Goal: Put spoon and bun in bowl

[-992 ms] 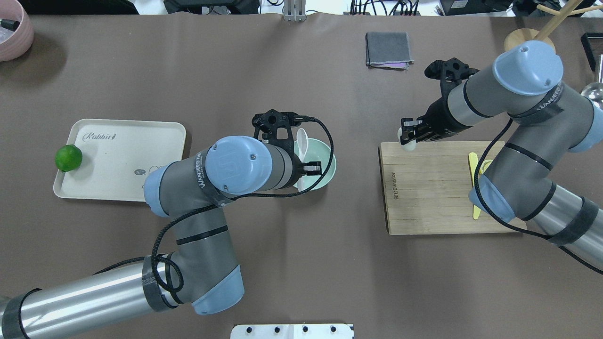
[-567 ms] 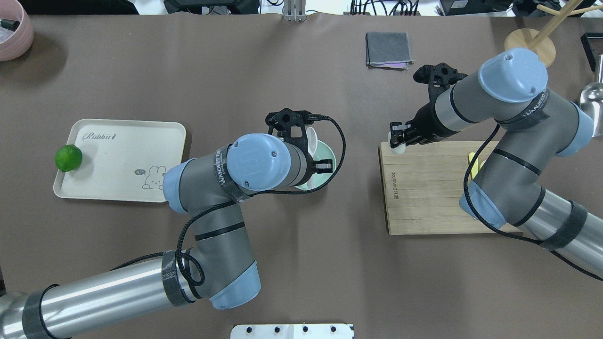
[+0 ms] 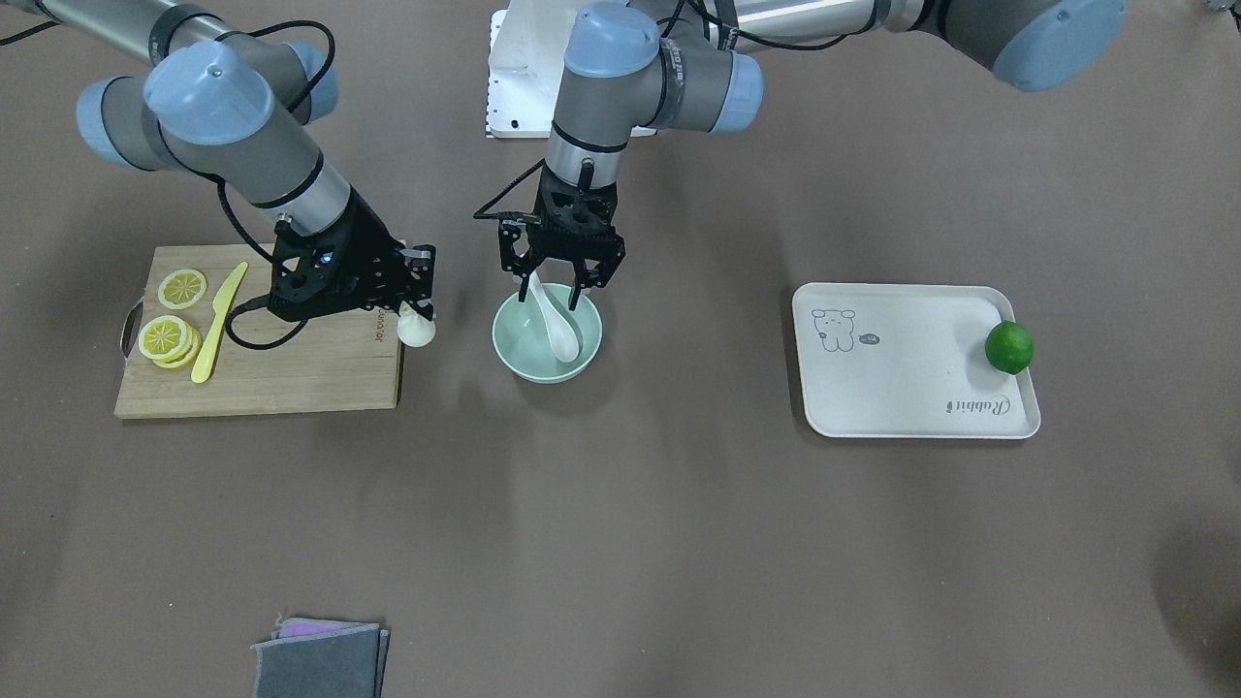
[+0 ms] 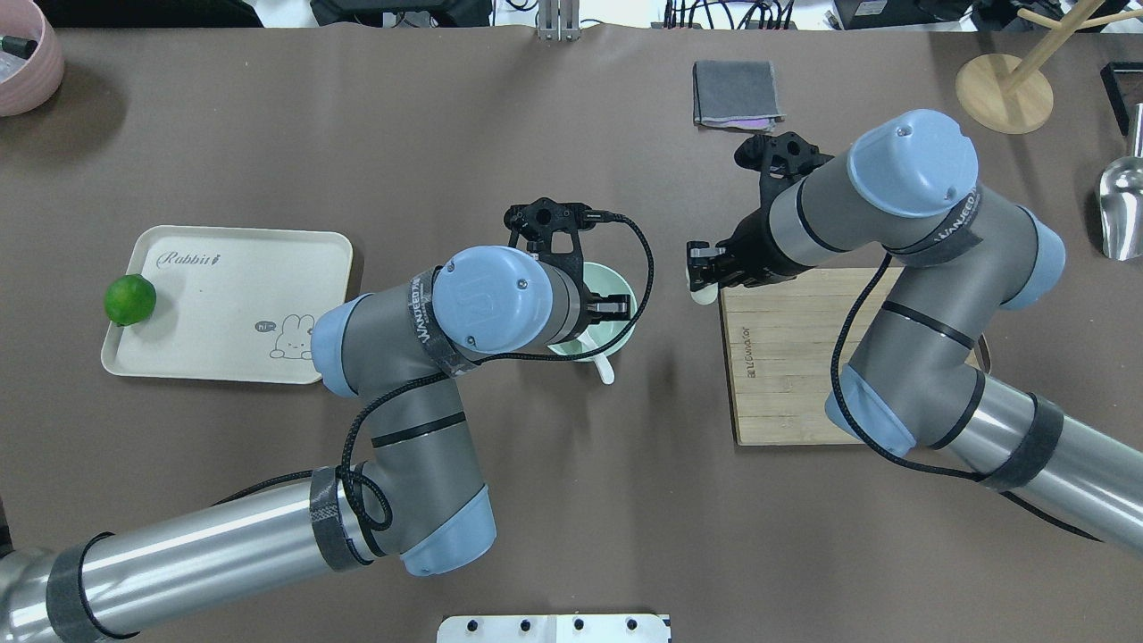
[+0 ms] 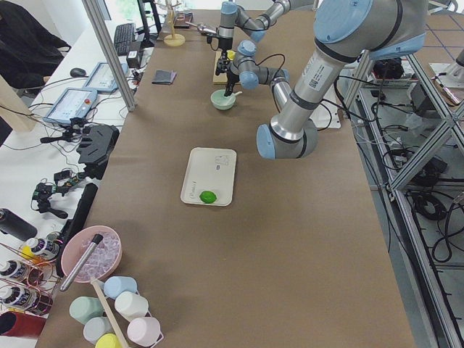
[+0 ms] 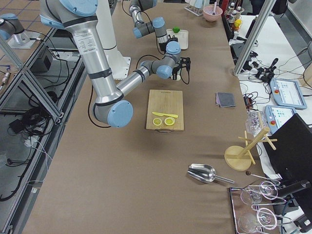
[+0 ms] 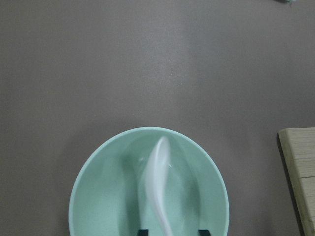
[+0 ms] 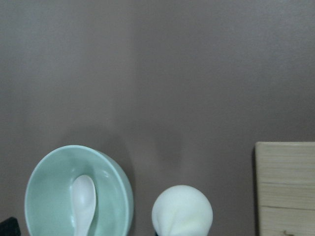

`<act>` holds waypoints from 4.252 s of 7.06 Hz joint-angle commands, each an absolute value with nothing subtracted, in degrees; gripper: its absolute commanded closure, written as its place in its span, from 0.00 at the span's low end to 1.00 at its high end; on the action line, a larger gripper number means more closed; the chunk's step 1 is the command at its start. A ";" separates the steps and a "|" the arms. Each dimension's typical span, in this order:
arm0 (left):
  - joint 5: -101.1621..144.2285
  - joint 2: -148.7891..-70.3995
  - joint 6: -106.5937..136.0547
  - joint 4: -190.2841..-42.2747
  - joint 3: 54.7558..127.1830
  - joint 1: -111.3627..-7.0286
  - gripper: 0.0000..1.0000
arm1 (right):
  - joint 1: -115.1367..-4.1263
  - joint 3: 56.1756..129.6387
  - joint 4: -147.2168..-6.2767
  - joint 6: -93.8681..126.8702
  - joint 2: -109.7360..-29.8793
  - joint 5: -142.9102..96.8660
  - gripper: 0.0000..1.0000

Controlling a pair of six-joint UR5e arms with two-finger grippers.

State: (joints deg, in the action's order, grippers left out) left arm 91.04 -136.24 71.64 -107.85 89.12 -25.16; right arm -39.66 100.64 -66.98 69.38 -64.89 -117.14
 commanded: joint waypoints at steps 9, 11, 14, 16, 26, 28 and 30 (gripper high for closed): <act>105.73 -107.17 37.88 -110.20 106.52 -47.97 0.02 | -32.08 90.69 -69.60 73.92 -49.22 -105.82 0.00; 105.82 -103.90 36.83 -114.67 105.74 -50.62 0.02 | -33.83 96.12 -80.09 69.73 -49.92 -106.78 0.00; 105.91 -103.89 36.91 -114.96 105.65 -50.71 0.02 | -33.22 97.03 -84.11 68.64 -50.71 -106.09 0.00; 105.91 -103.89 36.91 -116.01 106.08 -50.71 0.02 | -33.39 98.34 -90.92 66.64 -50.45 -105.73 0.00; 128.41 -88.78 6.17 -99.49 101.87 -89.91 0.02 | -86.60 99.10 -93.96 -2.99 -91.75 -131.10 0.00; 128.50 -87.81 4.57 -99.23 99.59 -89.91 0.02 | -91.82 94.41 -93.87 -9.66 -92.63 -131.39 0.00; 128.50 -88.50 5.53 -99.23 97.83 -89.65 0.02 | -94.21 94.92 -93.87 -9.67 -95.17 -131.49 0.00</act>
